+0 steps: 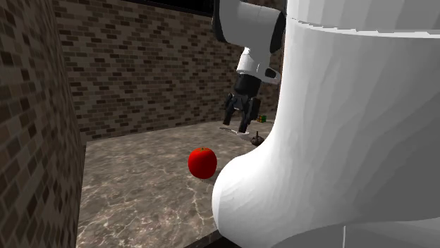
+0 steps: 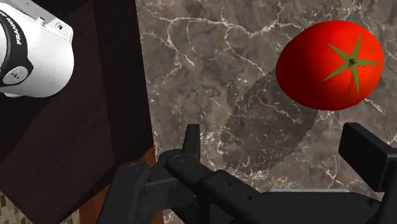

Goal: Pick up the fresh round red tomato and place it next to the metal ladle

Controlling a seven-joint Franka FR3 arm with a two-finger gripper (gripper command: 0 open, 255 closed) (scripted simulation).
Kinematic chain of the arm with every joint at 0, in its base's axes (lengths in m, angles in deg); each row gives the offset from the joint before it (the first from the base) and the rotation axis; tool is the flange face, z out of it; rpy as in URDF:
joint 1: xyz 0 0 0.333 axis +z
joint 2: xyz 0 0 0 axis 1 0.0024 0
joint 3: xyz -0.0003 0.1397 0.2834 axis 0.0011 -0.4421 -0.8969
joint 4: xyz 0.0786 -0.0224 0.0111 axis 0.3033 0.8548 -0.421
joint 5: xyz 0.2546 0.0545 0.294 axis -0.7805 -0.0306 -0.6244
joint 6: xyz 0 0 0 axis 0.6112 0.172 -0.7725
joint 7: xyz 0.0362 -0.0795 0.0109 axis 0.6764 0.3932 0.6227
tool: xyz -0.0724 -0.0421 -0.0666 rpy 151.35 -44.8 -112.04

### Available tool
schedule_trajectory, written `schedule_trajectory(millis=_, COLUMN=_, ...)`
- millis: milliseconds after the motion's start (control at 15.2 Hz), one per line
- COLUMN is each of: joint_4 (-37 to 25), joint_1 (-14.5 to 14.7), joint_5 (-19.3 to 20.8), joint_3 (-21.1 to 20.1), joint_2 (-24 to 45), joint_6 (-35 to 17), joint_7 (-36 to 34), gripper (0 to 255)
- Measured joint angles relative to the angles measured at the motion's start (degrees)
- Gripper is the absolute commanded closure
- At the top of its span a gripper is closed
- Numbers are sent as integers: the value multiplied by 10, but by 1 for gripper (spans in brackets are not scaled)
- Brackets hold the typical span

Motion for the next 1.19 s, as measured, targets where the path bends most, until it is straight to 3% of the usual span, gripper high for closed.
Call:
schedule_trajectory(millis=528, joint_4=-37, joint_1=-2, joint_5=-82, joint_3=-52, joint_2=144, joint_6=-117, joint_7=-171, gripper=0)
schedule_trajectory(millis=1188, joint_4=-12, joint_1=10, joint_5=-100, joint_3=-70, joint_2=175, joint_6=-180, joint_7=-179, gripper=0)
